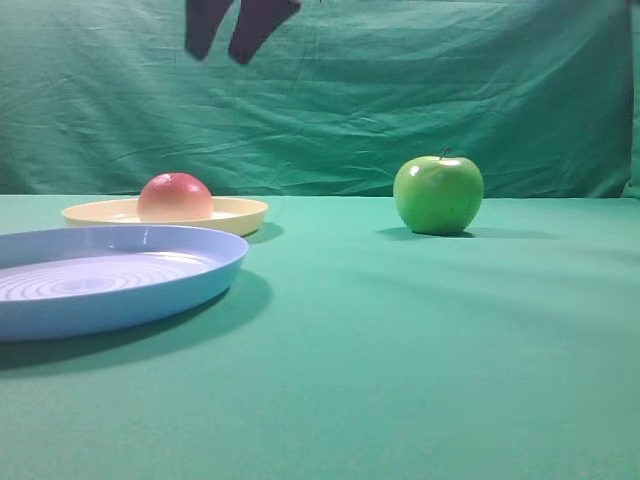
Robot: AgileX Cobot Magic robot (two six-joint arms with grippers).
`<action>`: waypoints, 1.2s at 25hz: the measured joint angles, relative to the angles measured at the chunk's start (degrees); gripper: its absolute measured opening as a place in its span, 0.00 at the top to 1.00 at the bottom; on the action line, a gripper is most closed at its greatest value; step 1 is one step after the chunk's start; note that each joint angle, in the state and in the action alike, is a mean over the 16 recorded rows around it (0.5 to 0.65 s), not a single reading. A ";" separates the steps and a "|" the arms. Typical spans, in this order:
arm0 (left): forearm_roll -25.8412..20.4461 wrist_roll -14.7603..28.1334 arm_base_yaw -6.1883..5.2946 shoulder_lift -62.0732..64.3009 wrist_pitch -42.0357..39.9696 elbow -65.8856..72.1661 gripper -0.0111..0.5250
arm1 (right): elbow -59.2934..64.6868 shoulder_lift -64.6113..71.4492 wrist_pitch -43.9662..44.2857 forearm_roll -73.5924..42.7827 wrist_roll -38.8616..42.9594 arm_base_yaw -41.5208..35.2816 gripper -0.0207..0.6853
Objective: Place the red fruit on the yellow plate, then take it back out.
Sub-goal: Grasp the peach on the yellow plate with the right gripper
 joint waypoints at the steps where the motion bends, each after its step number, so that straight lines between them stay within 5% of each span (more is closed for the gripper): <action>1: 0.00 0.00 0.00 0.00 0.00 0.00 0.98 | -0.01 -1.09 0.83 -0.26 0.89 -0.35 0.92; 30: 0.00 -0.09 0.00 0.00 0.00 0.00 0.98 | 22.13 -35.30 4.83 -9.73 13.29 -2.92 0.97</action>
